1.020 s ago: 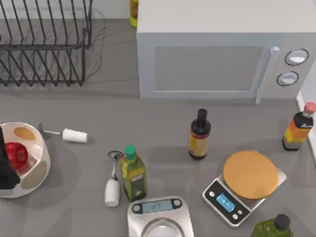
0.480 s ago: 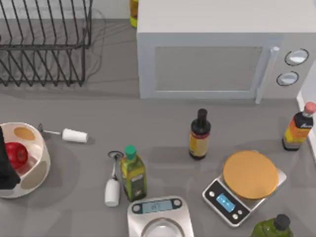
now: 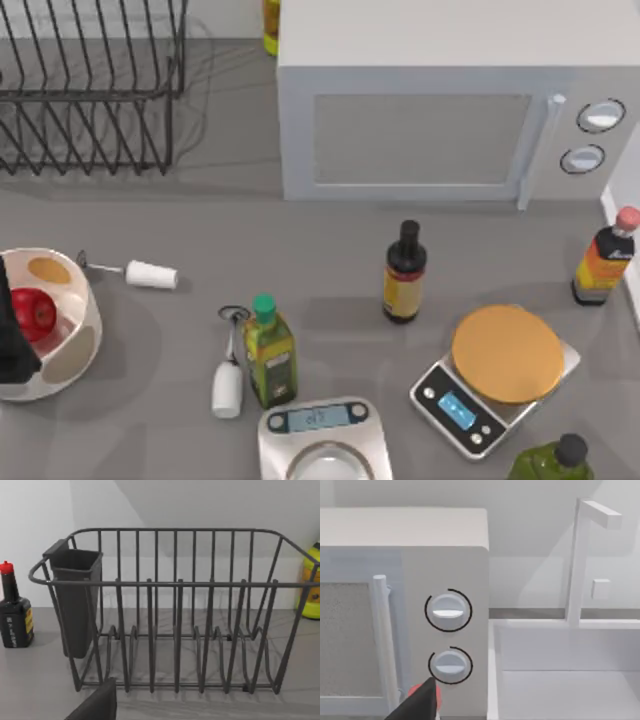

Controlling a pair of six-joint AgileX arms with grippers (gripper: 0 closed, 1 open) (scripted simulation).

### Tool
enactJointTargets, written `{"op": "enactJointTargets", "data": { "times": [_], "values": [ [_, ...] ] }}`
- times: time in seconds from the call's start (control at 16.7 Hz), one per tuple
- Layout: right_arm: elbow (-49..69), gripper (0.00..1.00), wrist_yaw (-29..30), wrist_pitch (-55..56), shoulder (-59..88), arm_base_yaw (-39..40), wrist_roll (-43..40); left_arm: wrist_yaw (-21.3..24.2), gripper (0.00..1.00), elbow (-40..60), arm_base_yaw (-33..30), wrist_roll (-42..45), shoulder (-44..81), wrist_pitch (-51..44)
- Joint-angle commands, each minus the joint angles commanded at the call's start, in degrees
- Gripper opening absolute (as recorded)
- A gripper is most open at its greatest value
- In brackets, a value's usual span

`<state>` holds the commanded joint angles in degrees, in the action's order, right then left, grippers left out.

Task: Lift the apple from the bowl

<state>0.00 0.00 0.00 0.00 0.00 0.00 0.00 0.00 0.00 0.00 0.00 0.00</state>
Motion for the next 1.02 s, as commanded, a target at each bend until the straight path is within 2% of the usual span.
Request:
{"op": "enactJointTargets", "data": {
  "times": [0.24, 0.42, 1.02],
  "values": [
    [0.0, 1.00, 0.0, 0.0, 0.0, 0.0, 0.0, 0.0, 1.00, 3.4, 0.0, 0.1, 3.7, -3.2],
    [0.0, 1.00, 0.0, 0.0, 0.0, 0.0, 0.0, 0.0, 1.00, 10.7, 0.1, 0.3, 12.9, -10.0],
    [0.0, 1.00, 0.0, 0.0, 0.0, 0.0, 0.0, 0.0, 1.00, 46.3, 0.5, 1.4, 65.7, -43.3]
  ]
}}
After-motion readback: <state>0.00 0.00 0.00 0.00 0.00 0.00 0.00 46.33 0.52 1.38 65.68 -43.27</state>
